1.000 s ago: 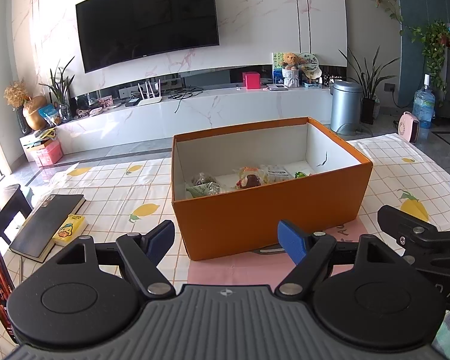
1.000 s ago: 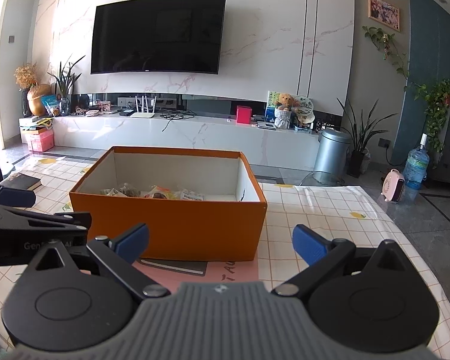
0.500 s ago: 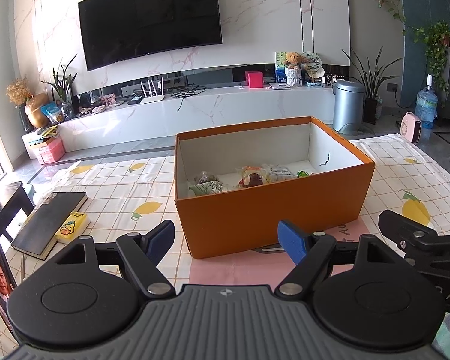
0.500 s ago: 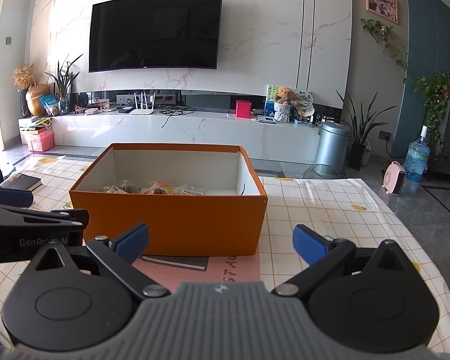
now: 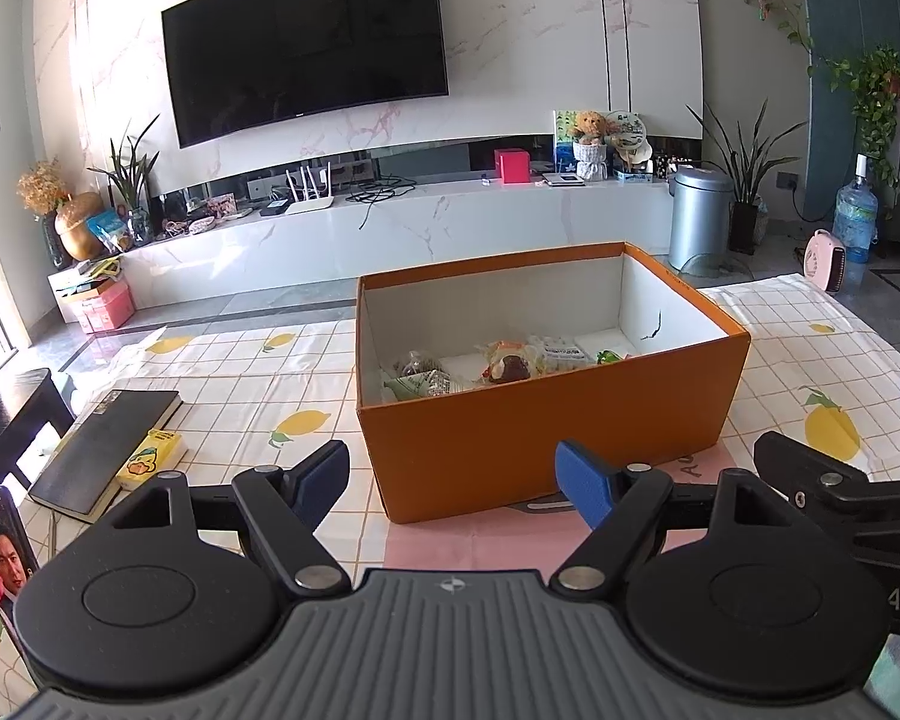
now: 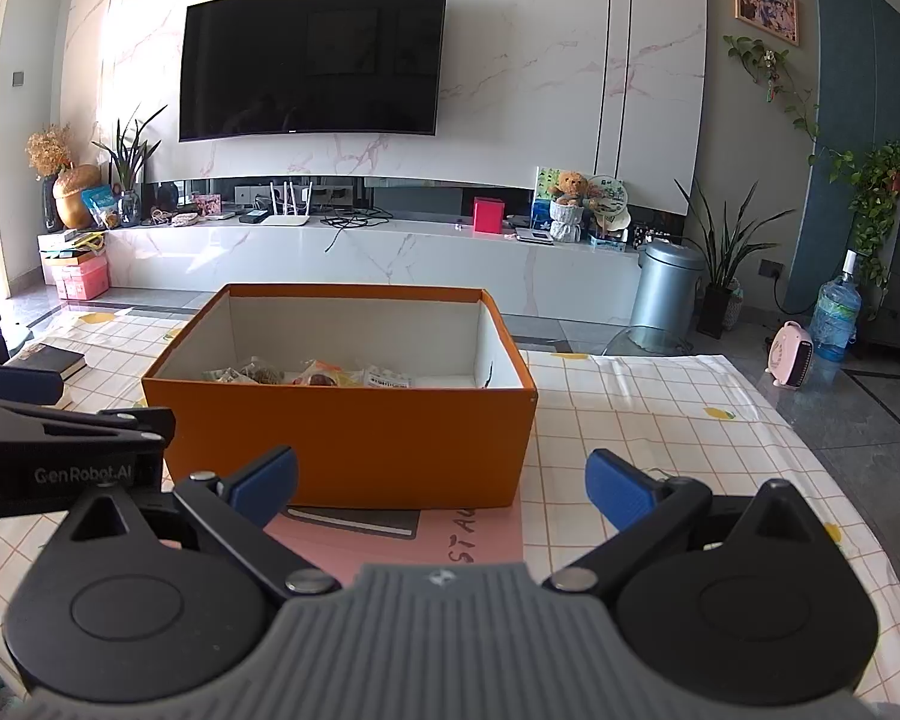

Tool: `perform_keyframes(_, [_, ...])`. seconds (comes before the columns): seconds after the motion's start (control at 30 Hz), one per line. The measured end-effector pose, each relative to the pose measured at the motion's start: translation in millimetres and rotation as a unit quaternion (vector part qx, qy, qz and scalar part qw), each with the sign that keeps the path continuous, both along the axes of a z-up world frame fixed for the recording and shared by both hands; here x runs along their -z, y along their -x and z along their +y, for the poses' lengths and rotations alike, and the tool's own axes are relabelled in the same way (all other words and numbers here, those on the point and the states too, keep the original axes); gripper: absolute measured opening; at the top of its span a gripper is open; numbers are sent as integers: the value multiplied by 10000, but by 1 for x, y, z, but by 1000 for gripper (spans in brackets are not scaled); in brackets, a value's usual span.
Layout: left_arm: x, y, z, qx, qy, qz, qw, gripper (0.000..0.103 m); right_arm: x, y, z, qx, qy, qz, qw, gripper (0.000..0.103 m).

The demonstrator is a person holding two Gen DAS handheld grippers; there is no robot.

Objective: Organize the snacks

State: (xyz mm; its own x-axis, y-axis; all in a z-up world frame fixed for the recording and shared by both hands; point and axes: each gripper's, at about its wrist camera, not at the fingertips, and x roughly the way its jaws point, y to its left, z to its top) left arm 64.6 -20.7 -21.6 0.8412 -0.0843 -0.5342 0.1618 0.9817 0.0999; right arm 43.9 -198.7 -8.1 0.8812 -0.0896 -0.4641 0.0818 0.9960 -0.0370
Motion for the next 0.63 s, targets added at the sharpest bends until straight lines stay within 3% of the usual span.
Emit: perform_keyframes(0.63, [-10,5,0,-11,-3,-67,10000,92,-3,3,-1,19,-29,10,10000,99])
